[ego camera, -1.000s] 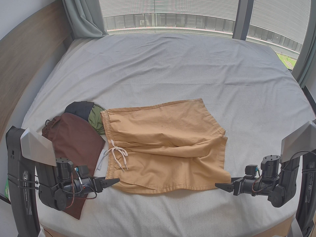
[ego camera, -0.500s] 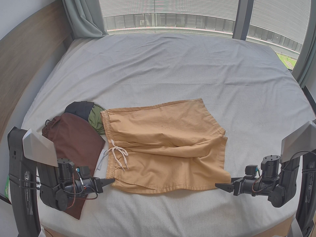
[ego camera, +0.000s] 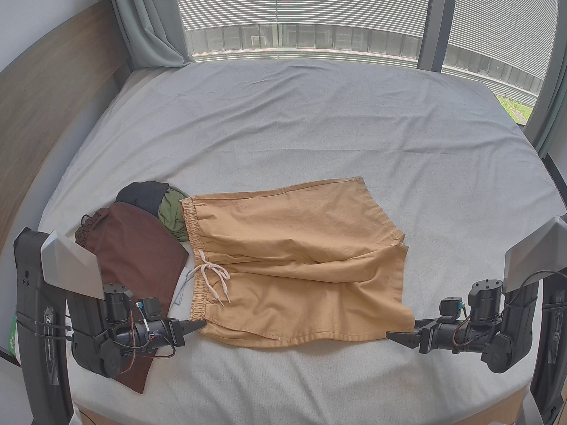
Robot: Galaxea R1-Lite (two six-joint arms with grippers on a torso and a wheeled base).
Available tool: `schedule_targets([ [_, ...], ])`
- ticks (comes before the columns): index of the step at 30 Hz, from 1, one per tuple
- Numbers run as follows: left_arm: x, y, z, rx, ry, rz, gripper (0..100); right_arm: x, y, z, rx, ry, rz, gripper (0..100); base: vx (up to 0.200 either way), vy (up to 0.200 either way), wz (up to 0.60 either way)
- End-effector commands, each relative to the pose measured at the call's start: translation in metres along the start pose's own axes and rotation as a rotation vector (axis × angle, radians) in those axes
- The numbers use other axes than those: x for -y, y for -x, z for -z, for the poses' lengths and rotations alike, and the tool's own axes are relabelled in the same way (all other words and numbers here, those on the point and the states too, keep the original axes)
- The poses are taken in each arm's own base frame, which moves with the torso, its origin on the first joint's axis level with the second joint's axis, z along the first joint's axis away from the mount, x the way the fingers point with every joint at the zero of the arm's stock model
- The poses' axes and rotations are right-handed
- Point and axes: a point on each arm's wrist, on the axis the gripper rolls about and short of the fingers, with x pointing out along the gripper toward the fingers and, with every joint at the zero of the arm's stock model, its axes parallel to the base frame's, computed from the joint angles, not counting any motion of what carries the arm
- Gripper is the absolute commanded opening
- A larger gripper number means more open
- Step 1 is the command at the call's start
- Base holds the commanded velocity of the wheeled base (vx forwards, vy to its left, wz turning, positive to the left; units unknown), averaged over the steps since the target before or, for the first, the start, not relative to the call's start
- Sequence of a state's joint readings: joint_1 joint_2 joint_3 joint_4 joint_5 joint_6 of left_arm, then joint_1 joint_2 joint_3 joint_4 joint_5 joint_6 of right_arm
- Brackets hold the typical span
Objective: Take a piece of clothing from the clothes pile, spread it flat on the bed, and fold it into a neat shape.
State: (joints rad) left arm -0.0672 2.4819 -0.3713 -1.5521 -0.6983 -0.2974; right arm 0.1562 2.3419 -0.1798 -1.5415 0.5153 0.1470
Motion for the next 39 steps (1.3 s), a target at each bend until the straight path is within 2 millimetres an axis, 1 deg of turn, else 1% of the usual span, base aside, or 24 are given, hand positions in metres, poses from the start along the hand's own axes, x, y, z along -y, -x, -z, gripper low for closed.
schedule_targets([
  [1, 0.0, 0.0, 0.0, 0.0, 0.0, 0.0, 0, 0.0, -0.001, 0.001, -0.003, 0.001, 0.0, 100, 0.0, 0.0, 0.0],
  [2, 0.0, 0.0, 0.0, 0.0, 0.0, 0.0, 0, 0.001, -0.001, 0.002, -0.006, 0.0, 0.001, 0, 0.0, 0.0, 0.0],
  [13, 0.0, 0.0, -0.001, 0.003, -0.003, -0.001, 0, 0.004, -0.001, 0.005, -0.017, -0.012, 0.014, 0, 0.0, 0.0, 0.0],
  [17, 0.001, 0.004, 0.001, -0.005, 0.001, 0.001, 0, 0.004, 0.001, 0.007, -0.024, -0.02, 0.025, 0, 0.0, 0.0, 0.0],
  [20, 0.001, 0.011, 0.005, -0.02, 0.007, 0.004, 0, 0.006, 0.005, 0.009, -0.033, -0.033, 0.035, 0, 0.0, 0.0, 0.0],
  [22, 0.003, 0.024, 0.008, -0.038, 0.012, 0.039, 0, 0.005, 0.006, 0.01, -0.035, -0.036, 0.038, 0, 0.0, 0.0, 0.0],
  [28, 0.009, 0.047, 0.011, -0.057, 0.009, 0.112, 0, 0.002, 0.013, 0.017, -0.071, -0.046, 0.041, 0, 0.0, 0.0, 0.0],
  [30, 0.01, 0.049, 0.012, -0.059, 0.01, 0.115, 0, 0.002, 0.014, 0.018, -0.075, -0.043, 0.04, 0, 0.0, 0.0, 0.0],
  [33, 0.011, 0.053, 0.014, -0.065, 0.003, 0.121, 0, 0.0, 0.02, 0.024, -0.106, -0.028, 0.043, 0, 0.0, 0.0, 0.0],
  [39, 0.008, 0.057, 0.019, -0.071, -0.012, 0.107, 0, 0.003, 0.028, 0.028, -0.122, -0.013, 0.061, 0, 0.0, 0.0, 0.0],
])
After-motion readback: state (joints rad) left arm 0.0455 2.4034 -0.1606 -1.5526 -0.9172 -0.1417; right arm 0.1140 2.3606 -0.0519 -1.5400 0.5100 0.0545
